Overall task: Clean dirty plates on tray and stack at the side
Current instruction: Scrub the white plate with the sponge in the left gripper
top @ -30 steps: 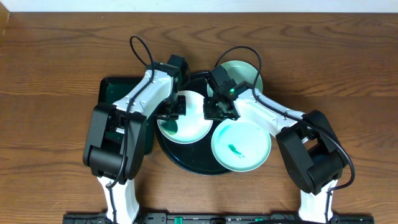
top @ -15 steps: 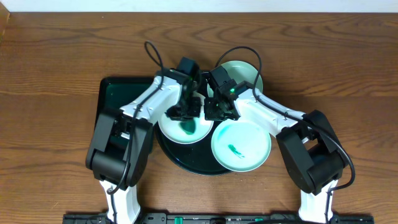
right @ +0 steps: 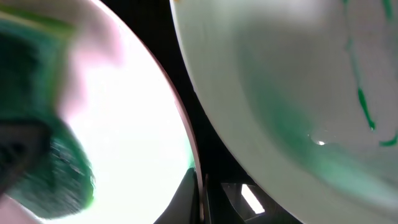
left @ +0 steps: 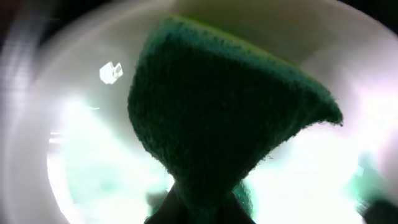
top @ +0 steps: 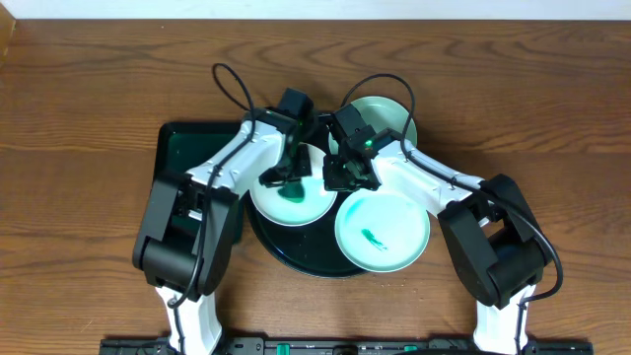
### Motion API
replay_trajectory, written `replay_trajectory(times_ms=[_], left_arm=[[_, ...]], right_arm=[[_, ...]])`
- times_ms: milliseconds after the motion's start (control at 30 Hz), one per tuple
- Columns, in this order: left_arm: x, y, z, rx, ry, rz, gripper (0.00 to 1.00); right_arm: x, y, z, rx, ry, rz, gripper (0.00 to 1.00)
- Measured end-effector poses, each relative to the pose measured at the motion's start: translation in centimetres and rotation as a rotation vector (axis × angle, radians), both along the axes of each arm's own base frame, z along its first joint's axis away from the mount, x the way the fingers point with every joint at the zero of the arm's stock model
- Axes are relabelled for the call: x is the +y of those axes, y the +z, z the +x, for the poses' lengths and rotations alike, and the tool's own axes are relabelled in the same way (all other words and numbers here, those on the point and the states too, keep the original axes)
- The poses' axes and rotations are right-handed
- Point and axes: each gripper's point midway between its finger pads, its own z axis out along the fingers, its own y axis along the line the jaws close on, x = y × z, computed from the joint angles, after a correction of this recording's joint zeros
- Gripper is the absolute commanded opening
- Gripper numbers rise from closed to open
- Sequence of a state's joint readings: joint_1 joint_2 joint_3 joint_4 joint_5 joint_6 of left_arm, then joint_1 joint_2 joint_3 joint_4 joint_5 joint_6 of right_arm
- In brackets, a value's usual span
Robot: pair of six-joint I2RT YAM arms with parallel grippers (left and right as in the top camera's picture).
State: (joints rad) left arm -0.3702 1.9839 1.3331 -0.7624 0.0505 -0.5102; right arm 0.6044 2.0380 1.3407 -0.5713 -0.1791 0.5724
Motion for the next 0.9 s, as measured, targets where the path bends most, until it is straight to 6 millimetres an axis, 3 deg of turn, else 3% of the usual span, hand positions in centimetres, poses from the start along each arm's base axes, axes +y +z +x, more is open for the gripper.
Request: replay_trajectory(times_ms=[167,367,533,700,900], left_arm=[[2.9,0.1,-1.0,0.043,0.091,0.102,0.07],[3.2,0.1,-1.2,0.060,0.041,0.103,0.07],[2.2,0.1,-1.3,0.089,-0.097,-0.023,0.07],[-0.2,0.3,-1.3,0.090,-0.198,-0.188,0.07],[-1.4,0.3,0.8,0.002,-0.151,-0.207,0.07]], right_arm=[[0.0,0.0,0.0,0.006,-0.001,0.006,0.01],[0.1,-0.4,0.1,0.086,0.021,0.126,0.01],[0.1,-0.4,0.0,0.112,0.053,0.179,0.01],[0.1,-0.3,0.0,0.110,0.064,0.182,0.01],[0.1,-0.3,0.0,0.108,0.067,0.182,0.01]])
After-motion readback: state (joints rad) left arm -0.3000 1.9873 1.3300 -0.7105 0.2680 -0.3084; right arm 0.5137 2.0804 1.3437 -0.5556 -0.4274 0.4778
